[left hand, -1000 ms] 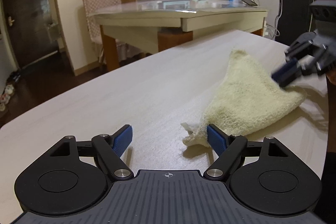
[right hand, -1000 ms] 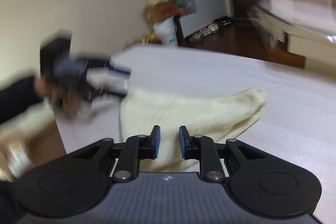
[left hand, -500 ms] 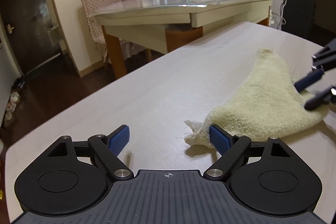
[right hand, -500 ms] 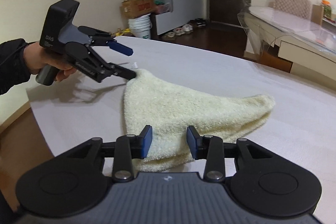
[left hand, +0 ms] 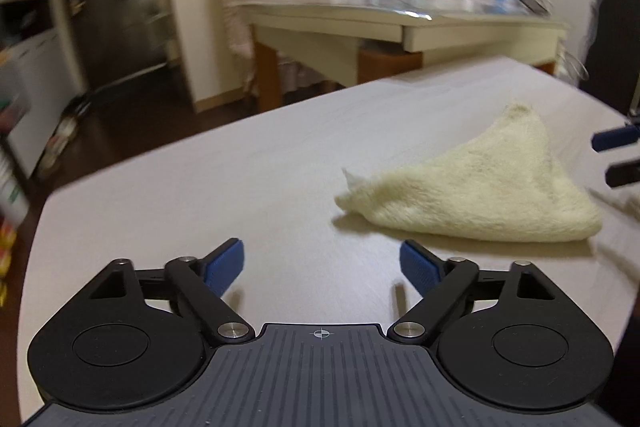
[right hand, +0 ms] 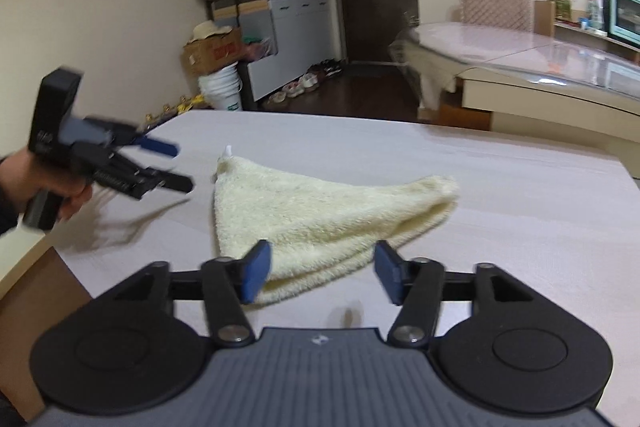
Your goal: Fold towel
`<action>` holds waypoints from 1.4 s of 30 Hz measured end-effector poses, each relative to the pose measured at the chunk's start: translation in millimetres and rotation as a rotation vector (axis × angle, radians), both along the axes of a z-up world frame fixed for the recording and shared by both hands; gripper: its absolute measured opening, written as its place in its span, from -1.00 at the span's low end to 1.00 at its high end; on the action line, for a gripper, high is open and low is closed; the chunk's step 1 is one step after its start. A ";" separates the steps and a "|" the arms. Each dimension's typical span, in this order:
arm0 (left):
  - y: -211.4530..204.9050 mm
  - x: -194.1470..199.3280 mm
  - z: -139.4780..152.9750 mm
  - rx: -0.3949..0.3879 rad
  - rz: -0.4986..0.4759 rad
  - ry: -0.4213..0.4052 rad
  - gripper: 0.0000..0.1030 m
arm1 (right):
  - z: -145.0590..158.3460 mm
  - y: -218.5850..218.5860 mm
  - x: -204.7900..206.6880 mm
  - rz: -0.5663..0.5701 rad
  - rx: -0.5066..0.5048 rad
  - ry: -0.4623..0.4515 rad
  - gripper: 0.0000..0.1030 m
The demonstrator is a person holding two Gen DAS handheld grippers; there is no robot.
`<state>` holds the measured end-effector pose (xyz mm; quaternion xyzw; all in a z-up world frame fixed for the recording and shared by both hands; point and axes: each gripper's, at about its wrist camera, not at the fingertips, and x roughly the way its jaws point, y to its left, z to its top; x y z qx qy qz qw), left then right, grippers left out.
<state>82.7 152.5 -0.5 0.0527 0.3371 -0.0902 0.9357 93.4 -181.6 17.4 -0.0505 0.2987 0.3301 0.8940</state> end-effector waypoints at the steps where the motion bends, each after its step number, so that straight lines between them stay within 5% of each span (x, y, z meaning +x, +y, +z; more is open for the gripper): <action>1: -4.4 -8.9 1.8 -0.019 0.036 -0.003 0.80 | 1.9 -2.9 -5.0 -0.010 -0.003 -0.009 0.39; 8: -36.0 -40.9 9.9 -0.064 0.168 -0.010 0.94 | 7.3 -10.7 -24.9 -0.041 -0.058 -0.062 0.82; 14: -73.4 -65.2 18.0 -0.035 0.223 -0.021 1.00 | 8.4 -22.9 -38.9 -0.072 -0.086 -0.067 0.96; 24: -109.2 -94.2 25.7 0.024 0.236 -0.021 1.00 | 19.4 -39.3 -56.6 -0.079 -0.059 -0.084 0.99; 42: -110.4 -94.2 27.9 0.018 0.237 -0.020 1.00 | 20.7 -38.2 -53.6 -0.072 -0.061 -0.073 0.99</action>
